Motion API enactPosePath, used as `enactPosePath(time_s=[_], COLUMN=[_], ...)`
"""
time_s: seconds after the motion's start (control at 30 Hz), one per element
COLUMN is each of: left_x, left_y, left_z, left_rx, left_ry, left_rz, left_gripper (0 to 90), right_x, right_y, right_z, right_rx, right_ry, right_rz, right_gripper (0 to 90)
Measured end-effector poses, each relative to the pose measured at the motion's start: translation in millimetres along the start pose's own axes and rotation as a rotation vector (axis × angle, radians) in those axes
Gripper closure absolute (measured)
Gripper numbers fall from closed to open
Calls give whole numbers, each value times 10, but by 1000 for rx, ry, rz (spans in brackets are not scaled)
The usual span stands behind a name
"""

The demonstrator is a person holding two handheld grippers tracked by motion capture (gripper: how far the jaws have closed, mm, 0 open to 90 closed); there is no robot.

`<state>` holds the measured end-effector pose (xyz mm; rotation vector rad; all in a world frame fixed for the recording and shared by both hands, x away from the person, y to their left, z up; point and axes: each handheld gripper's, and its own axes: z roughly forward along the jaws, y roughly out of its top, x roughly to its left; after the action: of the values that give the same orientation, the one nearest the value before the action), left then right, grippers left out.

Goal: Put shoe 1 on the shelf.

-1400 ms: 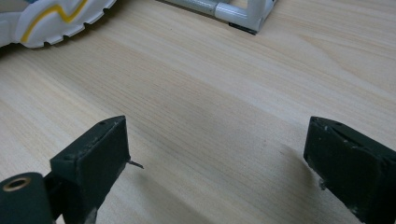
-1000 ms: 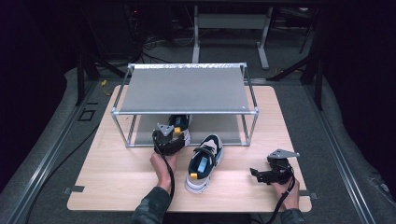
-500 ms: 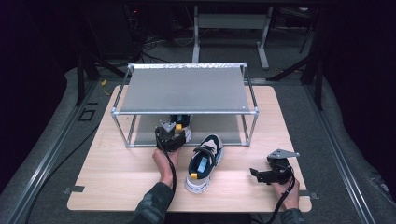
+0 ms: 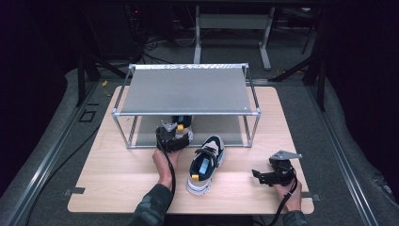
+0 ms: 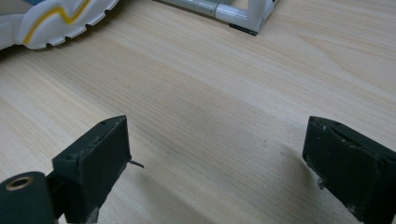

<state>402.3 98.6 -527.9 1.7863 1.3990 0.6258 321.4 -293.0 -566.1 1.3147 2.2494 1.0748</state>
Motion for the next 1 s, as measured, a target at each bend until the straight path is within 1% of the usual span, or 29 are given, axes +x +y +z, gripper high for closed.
enactPosePath(time_s=[0.1,0.17,0.2,0.23,0.33,0.37,0.53,0.57,0.6,0.63,0.7,0.83,0.93,1.0], left_x=[25,41,48,59,95,109,208,208,244,263,297,388,471,521], left_y=[-9,-20,-29,-37,-79,-97,-191,-191,-229,-249,-293,-408,-484,-527], left_z=[-89,-144,-174,-202,-296,-327,-479,-479,-530,-558,-609,-711,-780,-829], left_rx=[8,17,18,26,38,36,66,66,83,90,99,114,120,119], left_ry=[-11,-23,-26,-28,-40,-43,-54,-54,-64,-67,-64,-57,-48,-42], left_rz=[2,14,20,36,54,51,63,63,66,71,82,85,74,69], left_gripper=[186,154,153,150,130,122,76,67,55,43,30,12,4,2], right_x=[-1,2,3,2,1,1,3,3,8,8,7,-2,4,6], right_y=[0,0,0,0,-1,-1,-2,-2,-3,-3,1,1,8,7], right_z=[-1,0,-1,-1,-2,-1,-2,-2,-5,-5,-4,-7,-13,-18], right_rx=[-1,2,3,2,-1,-1,1,1,-3,-2,4,0,14,5], right_ry=[-1,-2,-4,-6,-3,-3,-4,-4,0,1,-4,8,4,1], right_rz=[-1,-3,-3,-4,-3,-4,-2,-2,-4,-9,-4,4,5,15], right_gripper=[70,70,70,70,70,70,74,74,83,84,85,87,85,81])
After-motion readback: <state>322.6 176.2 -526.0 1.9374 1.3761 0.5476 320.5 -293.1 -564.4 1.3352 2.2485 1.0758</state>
